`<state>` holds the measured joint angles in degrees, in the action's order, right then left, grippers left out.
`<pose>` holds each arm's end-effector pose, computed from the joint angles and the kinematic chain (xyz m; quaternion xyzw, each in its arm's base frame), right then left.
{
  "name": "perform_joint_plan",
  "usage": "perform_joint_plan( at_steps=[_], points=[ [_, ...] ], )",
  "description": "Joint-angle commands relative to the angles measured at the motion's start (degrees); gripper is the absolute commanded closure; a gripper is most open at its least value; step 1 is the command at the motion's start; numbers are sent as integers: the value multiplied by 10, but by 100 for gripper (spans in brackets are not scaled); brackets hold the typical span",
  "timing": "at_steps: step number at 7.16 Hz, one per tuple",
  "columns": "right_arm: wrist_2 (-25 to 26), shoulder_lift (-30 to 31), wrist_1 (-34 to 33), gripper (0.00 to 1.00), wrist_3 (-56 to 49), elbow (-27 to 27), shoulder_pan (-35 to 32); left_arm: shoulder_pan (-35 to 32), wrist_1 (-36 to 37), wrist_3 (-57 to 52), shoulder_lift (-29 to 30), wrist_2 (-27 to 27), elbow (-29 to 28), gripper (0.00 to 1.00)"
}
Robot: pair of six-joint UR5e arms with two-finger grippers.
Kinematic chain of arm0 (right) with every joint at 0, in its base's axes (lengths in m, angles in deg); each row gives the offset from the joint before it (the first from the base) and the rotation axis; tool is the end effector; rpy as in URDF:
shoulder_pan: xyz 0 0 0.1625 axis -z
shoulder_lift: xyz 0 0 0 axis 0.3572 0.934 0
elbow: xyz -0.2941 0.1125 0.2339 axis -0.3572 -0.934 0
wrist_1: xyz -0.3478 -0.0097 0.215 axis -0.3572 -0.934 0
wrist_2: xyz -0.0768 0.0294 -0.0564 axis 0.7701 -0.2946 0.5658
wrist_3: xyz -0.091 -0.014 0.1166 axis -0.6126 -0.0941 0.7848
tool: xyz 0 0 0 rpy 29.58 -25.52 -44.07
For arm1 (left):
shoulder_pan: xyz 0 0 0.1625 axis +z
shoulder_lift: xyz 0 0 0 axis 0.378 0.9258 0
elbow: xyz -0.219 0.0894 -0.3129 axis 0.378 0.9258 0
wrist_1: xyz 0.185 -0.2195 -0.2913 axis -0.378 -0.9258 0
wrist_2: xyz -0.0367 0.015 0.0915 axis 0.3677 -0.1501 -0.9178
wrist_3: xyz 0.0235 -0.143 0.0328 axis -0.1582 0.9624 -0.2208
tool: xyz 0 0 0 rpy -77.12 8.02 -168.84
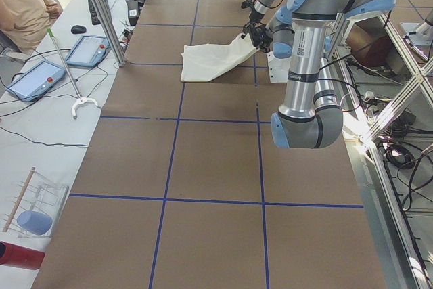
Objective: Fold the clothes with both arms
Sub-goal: 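Lift the near edge with both grippers and fold it toward the far edge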
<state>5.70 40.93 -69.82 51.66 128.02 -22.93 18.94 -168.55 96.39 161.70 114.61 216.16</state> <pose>-0.4774 -0.2094 0.2415 0.0758 -0.4587 0.3269 0.8228 0.4388 -0.1823 0.1261 -0.0121 0.5964 -0.1942 0.7788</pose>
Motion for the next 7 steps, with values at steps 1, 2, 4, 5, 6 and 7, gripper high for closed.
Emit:
perform_joint_plan(
  at_steps=[1, 2, 4, 5, 6, 7],
  points=[
    [0, -49, -16, 100, -1, -63, 2, -4, 32, -8, 8, 7, -23, 100],
    [-2, -90, -17, 100, -4, -116, -24, -29, 31, -13, 13, 7, -48, 100],
    [-19, -127, -14, 100, -25, -167, -82, -91, 34, -72, 40, 12, -88, 100],
    [-41, -142, -13, 100, -39, -184, -112, -125, 33, -100, 48, 47, -106, 100],
    [-47, -166, -13, 100, -50, -215, -130, -153, 31, -124, 60, 63, -136, 100],
    [-47, -179, -9, 100, -60, -249, -140, -174, 28, -145, 75, 64, -175, 100]
  ],
)
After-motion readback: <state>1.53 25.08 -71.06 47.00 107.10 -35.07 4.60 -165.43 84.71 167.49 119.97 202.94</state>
